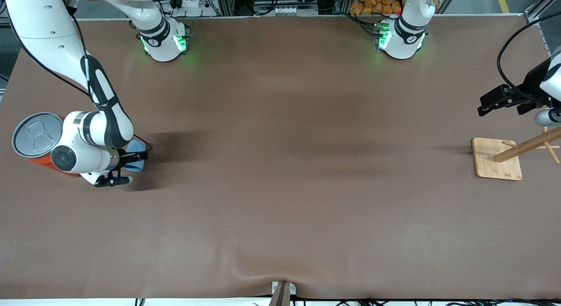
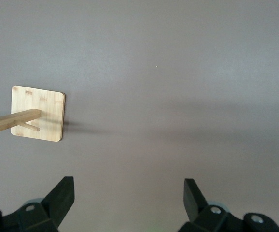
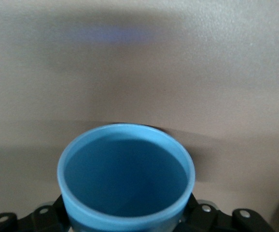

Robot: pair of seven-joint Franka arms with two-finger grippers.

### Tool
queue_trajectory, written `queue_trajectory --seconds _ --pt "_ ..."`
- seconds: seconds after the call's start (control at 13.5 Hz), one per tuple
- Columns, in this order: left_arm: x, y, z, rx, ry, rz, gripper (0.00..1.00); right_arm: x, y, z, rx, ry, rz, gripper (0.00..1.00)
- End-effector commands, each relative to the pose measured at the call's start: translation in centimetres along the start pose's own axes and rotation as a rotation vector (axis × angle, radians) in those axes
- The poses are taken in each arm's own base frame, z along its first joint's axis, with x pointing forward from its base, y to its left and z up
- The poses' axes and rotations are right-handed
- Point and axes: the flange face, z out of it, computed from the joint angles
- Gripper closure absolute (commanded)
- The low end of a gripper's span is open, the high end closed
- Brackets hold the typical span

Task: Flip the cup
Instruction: 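Lift the blue cup with the right gripper and carry it toward the table middle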

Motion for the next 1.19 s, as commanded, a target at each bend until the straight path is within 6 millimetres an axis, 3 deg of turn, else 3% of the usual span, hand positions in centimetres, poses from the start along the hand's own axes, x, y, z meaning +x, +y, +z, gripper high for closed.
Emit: queue_trajectory --seconds 0.0,0.22,0.37,0.52,0.67,0.81,1.04,1.11 --pt "0.1 -0.1 -0.2 -0.017 -0.009 0.000 0.00 -0.5 -0.5 -3.2 -0.010 0.054 -0.130 0.43" --pt "0.1 -0.1 -0.2 -0.017 -0.009 0.000 0.00 -0.4 -3.3 -8.5 -0.041 0.126 -0.313 0.43" --pt "0.1 -0.1 -0.2 -0.017 -0.008 0.000 0.00 0.9 -6.8 -10.8 -0.075 0.157 -0.465 0.43" --pt "0.1 -0.1 -0.2 -0.017 -0.008 0.000 0.00 2.3 -12.3 -12.5 -0.119 0.187 -0.645 0.43" --pt "0.1 -0.1 -0.2 -0.018 -0.008 0.000 0.00 2.9 -19.2 -13.0 -0.162 0.226 -0.785 0.42" --pt "0.1 -0.1 -0.2 -0.018 -0.008 0.000 0.00 3.6 -27.0 -11.5 -0.210 0.277 -0.909 0.40" --pt "0.2 -0.1 -0.1 -0.018 -0.009 0.000 0.00 4.7 -35.5 -9.3 -0.277 0.291 -1.065 0.40" --pt "0.2 -0.1 -0.1 -0.018 -0.009 0.000 0.00 4.5 -39.1 -8.2 -0.296 0.286 -1.115 0.40"
